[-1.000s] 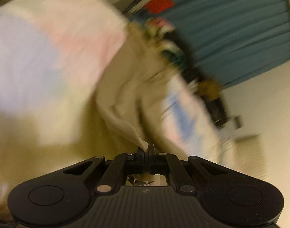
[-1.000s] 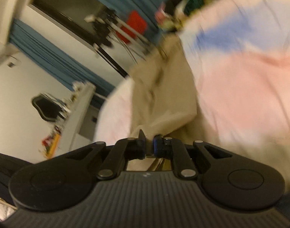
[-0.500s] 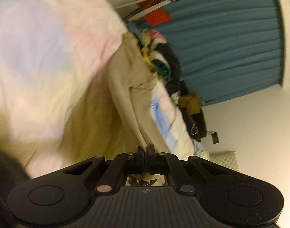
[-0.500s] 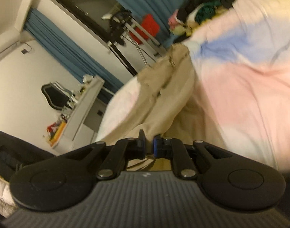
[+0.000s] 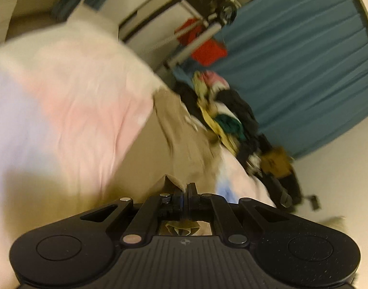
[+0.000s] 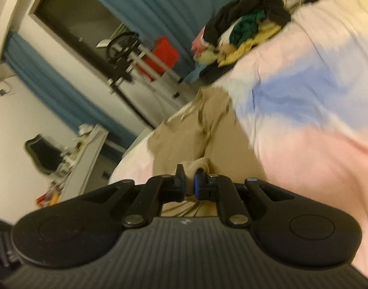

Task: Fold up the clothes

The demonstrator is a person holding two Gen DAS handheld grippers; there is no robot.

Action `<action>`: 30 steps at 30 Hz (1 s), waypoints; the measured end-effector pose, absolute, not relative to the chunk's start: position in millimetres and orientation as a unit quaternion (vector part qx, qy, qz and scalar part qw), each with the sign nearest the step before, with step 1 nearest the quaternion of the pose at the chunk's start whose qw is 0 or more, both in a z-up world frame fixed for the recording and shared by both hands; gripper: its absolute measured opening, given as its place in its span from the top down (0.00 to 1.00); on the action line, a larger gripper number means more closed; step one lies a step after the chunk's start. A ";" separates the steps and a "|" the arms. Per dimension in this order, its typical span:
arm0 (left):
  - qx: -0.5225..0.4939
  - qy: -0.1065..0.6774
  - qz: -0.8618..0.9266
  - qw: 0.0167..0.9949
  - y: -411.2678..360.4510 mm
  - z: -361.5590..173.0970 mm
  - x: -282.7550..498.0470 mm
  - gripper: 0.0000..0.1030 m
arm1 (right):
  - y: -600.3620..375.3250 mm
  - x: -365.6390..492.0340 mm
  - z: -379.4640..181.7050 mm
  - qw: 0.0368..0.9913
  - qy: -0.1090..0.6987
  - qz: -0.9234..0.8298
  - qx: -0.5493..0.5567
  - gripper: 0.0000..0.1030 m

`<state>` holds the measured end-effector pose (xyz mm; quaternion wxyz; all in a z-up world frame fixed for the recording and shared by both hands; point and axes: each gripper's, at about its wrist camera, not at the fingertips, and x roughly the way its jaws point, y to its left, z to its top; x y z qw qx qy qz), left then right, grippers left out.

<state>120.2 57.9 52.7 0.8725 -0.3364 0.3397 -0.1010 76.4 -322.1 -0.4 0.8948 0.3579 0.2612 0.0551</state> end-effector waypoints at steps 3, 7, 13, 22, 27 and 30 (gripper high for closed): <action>-0.309 0.313 -0.093 0.894 44.0 47.0 147.9 0.96 | -316.4 110.9 -3.1 0.912 0.246 0.050 0.325 0.90; -0.270 0.281 -0.088 0.916 27.6 30.7 177.6 0.96 | -315.5 144.8 -24.3 0.930 0.227 0.048 0.286 0.90; -0.196 0.279 -0.081 0.937 0.6 -16.3 225.2 0.96 | -317.2 190.4 -75.0 0.941 0.226 0.045 0.248 0.89; -0.154 0.304 -0.079 0.937 -13.4 -76.2 263.1 0.87 | -310.2 216.8 -119.1 0.936 0.261 0.035 0.233 0.88; -0.175 0.293 -0.104 0.934 -10.6 -70.1 259.9 0.40 | -306.2 211.1 -110.8 0.937 0.252 0.054 0.237 0.40; -0.152 0.271 -0.120 0.943 -15.1 -57.7 241.5 0.16 | -302.7 206.3 -104.4 0.938 0.245 0.064 0.237 0.12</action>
